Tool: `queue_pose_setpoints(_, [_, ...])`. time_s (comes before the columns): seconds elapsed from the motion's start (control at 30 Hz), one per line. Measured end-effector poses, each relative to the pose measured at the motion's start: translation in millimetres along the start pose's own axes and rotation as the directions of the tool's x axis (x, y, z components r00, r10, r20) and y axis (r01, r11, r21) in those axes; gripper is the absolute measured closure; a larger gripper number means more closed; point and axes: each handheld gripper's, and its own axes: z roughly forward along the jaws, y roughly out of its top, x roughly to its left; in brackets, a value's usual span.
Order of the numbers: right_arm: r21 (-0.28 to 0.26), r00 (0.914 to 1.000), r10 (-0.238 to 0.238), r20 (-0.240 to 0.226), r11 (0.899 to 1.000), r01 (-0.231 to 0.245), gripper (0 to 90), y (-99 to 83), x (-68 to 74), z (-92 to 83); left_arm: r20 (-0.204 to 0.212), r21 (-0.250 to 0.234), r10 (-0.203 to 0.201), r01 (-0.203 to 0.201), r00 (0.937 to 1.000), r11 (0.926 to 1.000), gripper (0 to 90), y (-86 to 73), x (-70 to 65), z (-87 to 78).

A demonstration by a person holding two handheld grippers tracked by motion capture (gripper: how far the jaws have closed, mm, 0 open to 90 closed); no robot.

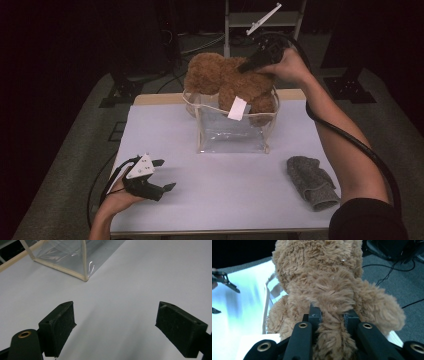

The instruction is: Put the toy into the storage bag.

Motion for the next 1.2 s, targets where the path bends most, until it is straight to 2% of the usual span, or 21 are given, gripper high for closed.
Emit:
queue_pose_setpoints(0.37, [0.06,0.9996,-0.007,-0.028,0.998,0.009,73.8,-23.3,11.1,19.2,0.006,0.005,0.0,0.0,1.0,1.0,14.6,-0.3,-0.9,1.3])
queue_pose_setpoints(0.63, [0.084,0.9984,0.011,-0.056,0.996,-0.007,73.8,-42.0,10.7,37.8,0.009,0.006,-0.002,0.002,1.0,1.0,14.6,-1.3,-1.3,2.0])
queue_pose_setpoints(0.8, [0.141,0.9975,0.025,-0.066,0.99,-0.016,73.8,-51.2,12.6,53.0,0.008,0.009,0.003,-0.003,1.0,1.0,14.6,-1.1,-0.8,0.3])
queue_pose_setpoints(0.93, [0.164,0.9974,0.021,-0.069,0.986,-0.009,73.4,-55.6,14.1,60.1,0.011,0.016,0.009,-0.009,0.9999,0.9998,14.6,-1.4,-0.6,0.9])
queue_pose_setpoints(1.1, [0.162,0.9975,0.019,-0.069,0.987,-0.008,71.7,-56.9,13.5,59.8,0.011,0.013,0.0,0.0,0.9999,0.9999,14.6,-0.5,-1.5,2.0])
queue_pose_setpoints(1.2, [0.189,0.9976,0.026,-0.064,0.982,-0.013,71.6,-59.5,12.7,63.8,0.015,0.013,0.006,-0.006,0.9999,0.9999,14.6,1.0,-1.9,2.5])
